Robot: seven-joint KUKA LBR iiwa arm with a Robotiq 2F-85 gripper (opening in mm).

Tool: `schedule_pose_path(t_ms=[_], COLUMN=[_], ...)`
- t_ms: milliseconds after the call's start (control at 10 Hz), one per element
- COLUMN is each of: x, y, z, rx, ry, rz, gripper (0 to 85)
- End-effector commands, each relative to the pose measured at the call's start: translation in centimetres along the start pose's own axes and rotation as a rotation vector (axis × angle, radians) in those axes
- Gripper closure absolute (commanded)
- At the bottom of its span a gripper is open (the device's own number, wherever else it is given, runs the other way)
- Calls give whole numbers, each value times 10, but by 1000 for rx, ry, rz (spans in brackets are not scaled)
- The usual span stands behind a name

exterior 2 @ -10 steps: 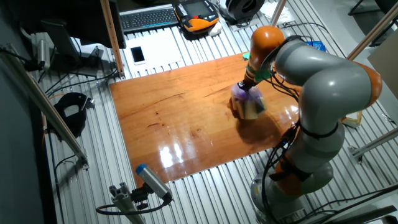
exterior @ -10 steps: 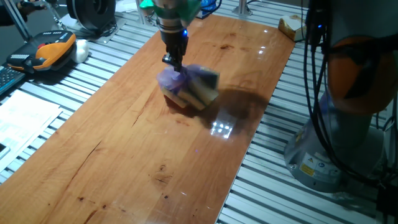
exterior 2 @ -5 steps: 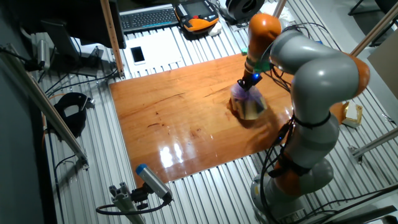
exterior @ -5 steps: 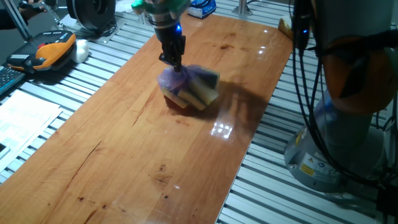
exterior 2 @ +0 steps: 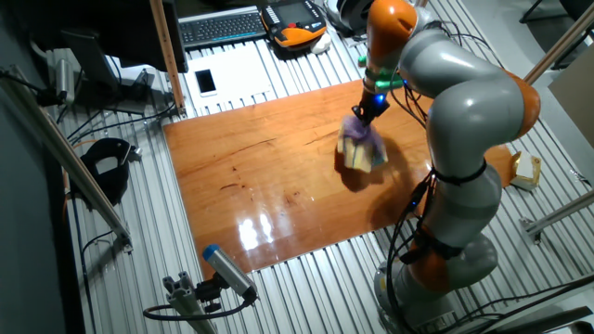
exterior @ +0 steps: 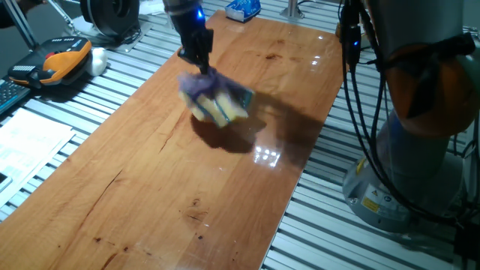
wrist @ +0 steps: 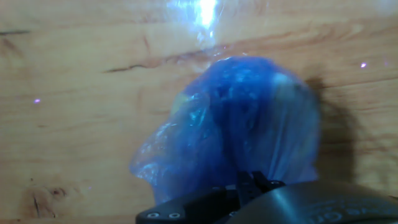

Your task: Pick up a bag of things

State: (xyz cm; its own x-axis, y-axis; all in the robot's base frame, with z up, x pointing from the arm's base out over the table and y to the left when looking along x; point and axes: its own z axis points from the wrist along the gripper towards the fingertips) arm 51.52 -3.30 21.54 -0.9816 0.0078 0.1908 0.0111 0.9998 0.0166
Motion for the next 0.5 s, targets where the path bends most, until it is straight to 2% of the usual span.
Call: schedule_pose_path(t_ms=[0, 300, 400], x=[3, 13, 16], y=[-2, -2, 0], z=[-29, -44, -49], rx=[2, 11, 38], ry=[-14, -71, -88], rz=[-7, -21, -34], gripper=[850, 850, 850])
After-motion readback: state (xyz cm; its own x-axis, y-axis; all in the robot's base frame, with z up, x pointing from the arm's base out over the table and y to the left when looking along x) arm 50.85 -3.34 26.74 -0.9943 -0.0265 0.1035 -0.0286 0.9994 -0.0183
